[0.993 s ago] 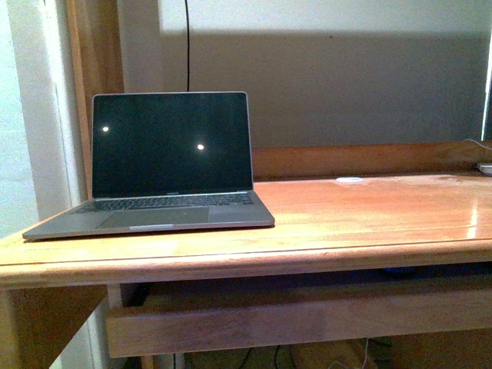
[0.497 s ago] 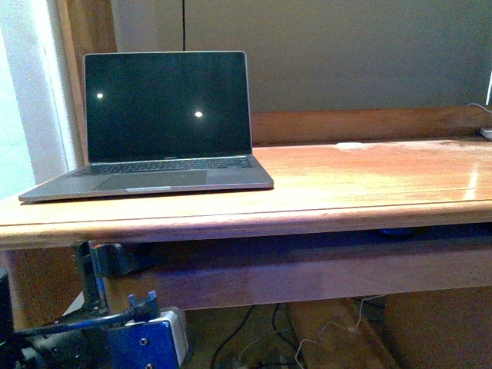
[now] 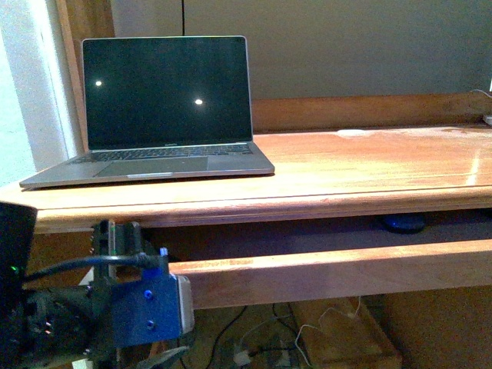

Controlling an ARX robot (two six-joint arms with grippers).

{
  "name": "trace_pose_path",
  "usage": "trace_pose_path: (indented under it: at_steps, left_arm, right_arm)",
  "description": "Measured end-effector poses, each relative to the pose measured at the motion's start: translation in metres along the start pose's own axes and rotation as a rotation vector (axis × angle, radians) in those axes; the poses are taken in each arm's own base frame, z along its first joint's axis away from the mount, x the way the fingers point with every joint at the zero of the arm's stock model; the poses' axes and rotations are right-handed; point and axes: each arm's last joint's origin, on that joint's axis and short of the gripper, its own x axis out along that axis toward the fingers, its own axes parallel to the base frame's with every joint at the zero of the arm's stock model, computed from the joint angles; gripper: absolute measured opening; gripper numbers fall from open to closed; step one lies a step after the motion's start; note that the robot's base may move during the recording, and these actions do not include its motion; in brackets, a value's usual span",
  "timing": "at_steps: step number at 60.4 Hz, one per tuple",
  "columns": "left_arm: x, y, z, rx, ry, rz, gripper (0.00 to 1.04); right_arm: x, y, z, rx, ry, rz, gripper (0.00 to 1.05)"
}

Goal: Place mouse

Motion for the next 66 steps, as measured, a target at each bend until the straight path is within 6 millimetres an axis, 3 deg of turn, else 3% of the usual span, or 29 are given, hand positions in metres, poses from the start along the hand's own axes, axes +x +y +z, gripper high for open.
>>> trace_pose_path:
  at_steps: [13,23,34,44,49,57,66]
  left_arm:
    - [-0.053,-0.01,0.031,-0.28,-0.086,-0.256,0.98]
    - [-0.082,-0.016,0.046,-0.533,-0.139,-0.269,0.98]
    - [-0.115,-0.013,0.057,-0.966,-0.162,-0.174,0.97]
    - [-0.147,-0.016,0.068,-1.046,-0.047,0.656,0.72]
    - [-0.161,-0.019,0.064,-1.097,-0.01,0.891,0.6]
    - [-0.172,-0.033,0.059,-1.139,0.002,0.929,0.4]
    - [-0.181,-0.045,0.057,-1.153,-0.001,0.925,0.16]
  right_arm:
    - [0.0,0.0,0.0,0.0,0.0,0.0,0.97]
    - [0.0,0.0,0.0,0.0,0.0,0.0,0.97]
    - [0.0,0.0,0.0,0.0,0.0,0.0,0.97]
    - [0.0,0.0,0.0,0.0,0.0,0.001,0.97]
    - [0.0,0.0,0.0,0.003,0.005,-0.011,0.97]
    - [0.005,-0.005,0.005,0.144,0.232,-0.2,0.97]
    - [0.039,-0.002,0.04,0.152,0.172,-0.239,0.97]
